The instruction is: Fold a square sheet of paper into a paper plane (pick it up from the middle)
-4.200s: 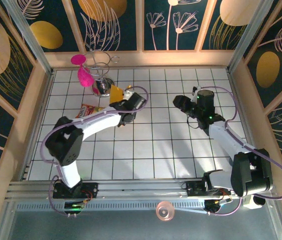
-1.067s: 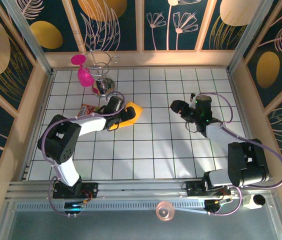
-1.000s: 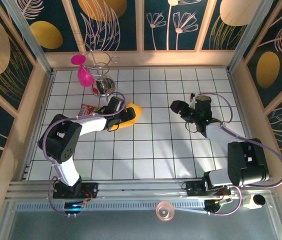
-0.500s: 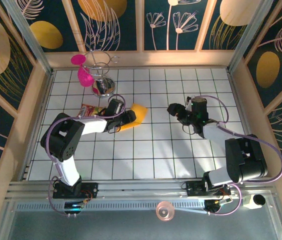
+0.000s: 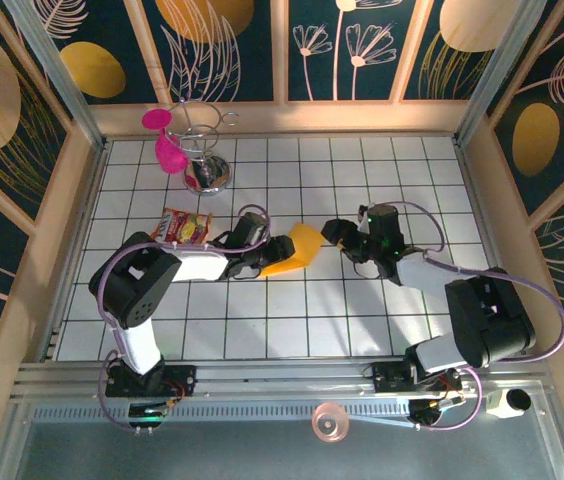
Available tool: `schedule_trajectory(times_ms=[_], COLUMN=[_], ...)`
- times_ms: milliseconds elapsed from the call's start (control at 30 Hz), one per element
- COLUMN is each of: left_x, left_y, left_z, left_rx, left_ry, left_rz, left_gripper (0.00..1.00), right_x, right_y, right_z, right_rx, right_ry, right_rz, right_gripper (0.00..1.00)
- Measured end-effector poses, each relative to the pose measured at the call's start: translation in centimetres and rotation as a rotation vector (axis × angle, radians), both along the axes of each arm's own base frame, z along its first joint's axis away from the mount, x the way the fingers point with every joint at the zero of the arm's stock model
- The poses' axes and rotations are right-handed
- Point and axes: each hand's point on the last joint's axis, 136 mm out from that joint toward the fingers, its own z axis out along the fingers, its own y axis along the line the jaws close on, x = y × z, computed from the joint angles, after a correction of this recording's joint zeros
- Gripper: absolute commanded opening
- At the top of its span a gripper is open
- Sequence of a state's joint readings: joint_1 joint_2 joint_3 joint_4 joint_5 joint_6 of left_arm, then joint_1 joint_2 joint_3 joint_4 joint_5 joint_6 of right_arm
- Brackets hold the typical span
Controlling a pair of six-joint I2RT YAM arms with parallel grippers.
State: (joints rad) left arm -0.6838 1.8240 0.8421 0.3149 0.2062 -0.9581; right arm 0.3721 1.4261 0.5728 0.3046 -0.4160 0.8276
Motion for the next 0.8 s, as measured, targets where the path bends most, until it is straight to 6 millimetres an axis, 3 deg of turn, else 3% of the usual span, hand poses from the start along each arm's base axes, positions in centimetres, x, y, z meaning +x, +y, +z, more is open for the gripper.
schedule_trajectory(times_ms=[300, 433, 633, 800], left_x=[0.1, 0.2, 0.3, 0.3], left_y=[0.2, 0.2, 0.3, 0.4], left_z=[0.1, 0.2, 0.2, 0.2], left_rx=[-0.046, -0.061, -0.079, -0.089], left_ry=[0.005, 0.014, 0.028, 0.04], left_rz=[0.041, 0.064, 0.092, 0.112], left_gripper=[0.57, 0.57, 0.56, 0.56], right_x=[-3.3, -3.8, -4.1, -4.1], right_y=[3.5, 4.6, 4.7, 4.6], right_z=[-0.9, -0.9, -2.3, -3.2], right_rx=[0.04, 0.074, 0.09, 0.091], right_ry=[0.073, 0.102, 0.179, 0.223], right_rz=[0.074, 0.074, 0.035, 0.006], right_gripper=[0.64, 0.6, 0.5, 0.47])
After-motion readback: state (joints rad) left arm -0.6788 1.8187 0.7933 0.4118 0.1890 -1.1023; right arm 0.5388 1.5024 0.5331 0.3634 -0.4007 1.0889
